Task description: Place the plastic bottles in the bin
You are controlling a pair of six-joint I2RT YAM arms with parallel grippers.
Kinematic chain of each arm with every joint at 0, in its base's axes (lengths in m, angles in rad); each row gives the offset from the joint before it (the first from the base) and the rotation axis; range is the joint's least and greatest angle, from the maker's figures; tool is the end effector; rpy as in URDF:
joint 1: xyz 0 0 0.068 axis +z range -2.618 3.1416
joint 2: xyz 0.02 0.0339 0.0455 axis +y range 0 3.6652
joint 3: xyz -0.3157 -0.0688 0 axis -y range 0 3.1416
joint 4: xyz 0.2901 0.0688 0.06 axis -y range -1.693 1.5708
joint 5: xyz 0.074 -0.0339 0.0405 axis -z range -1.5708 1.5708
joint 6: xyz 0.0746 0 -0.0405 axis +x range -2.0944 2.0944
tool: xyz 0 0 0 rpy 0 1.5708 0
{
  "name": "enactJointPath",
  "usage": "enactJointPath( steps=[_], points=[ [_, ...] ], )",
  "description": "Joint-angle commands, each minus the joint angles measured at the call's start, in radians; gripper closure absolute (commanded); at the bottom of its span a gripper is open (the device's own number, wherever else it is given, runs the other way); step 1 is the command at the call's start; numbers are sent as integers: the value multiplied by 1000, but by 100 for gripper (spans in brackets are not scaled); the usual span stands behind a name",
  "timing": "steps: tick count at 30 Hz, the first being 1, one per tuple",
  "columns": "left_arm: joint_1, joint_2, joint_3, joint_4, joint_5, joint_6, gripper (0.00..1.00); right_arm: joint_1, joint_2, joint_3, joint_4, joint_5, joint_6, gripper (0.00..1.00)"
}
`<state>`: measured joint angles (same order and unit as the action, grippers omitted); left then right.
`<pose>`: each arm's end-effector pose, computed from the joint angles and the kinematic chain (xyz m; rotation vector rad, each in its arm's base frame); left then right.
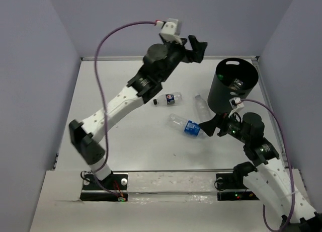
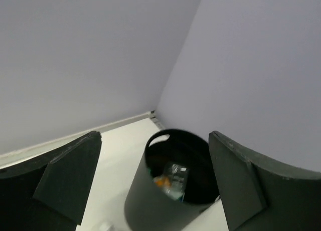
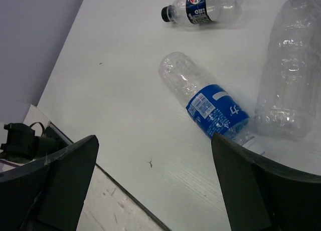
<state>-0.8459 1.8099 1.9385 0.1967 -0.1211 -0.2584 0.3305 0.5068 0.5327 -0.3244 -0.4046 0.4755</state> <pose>0.3483 -0.3796 0.5642 0.2698 1.2687 -0.8774 0.1500 0.0825 0.2923 -0.1517 1.9454 0.9228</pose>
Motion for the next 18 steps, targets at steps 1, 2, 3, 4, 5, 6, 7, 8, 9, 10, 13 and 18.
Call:
enactJointPath(
  steps=[1, 2, 3, 4, 5, 6, 7, 8, 9, 10, 13, 18],
  points=[
    [30, -401, -437, 78, -130, -17, 1, 65, 139, 81, 182, 18, -41, 1],
    [37, -453, -502, 69, -143, -33, 1, 91, 169, 93, 192, 59, -52, 1],
    [45, -499, -618, 58, -172, -41, 1, 120, 200, 110, 203, 84, -67, 1],
    [48, -591, -672, 20, -189, -57, 1, 183, 263, 149, 200, 145, -107, 1],
    [51, -633, -758, -6, -202, -64, 1, 212, 298, 174, 193, 177, -127, 1],
    [54, -671, -795, -38, -216, -68, 1, 241, 333, 200, 186, 208, -147, 1],
    [54, -746, -832, -105, -244, -73, 1, 267, 410, 222, 186, 222, -199, 1],
    [57, -785, -861, -141, -255, -77, 1, 287, 453, 245, 186, 252, -222, 2],
    [59, -820, -913, -179, -268, -81, 1, 324, 496, 301, 165, 271, -245, 2],
    [59, -857, -937, -256, -296, -82, 1, 338, 542, 334, 150, 282, -270, 2],
    [62, -1019, -990, -371, -331, -93, 1, 347, 718, 446, 134, 308, -409, 2],
    [62, -1139, -1010, -456, -399, -51, 1, 347, 941, 610, 116, 231, -702, 0]
  ],
)
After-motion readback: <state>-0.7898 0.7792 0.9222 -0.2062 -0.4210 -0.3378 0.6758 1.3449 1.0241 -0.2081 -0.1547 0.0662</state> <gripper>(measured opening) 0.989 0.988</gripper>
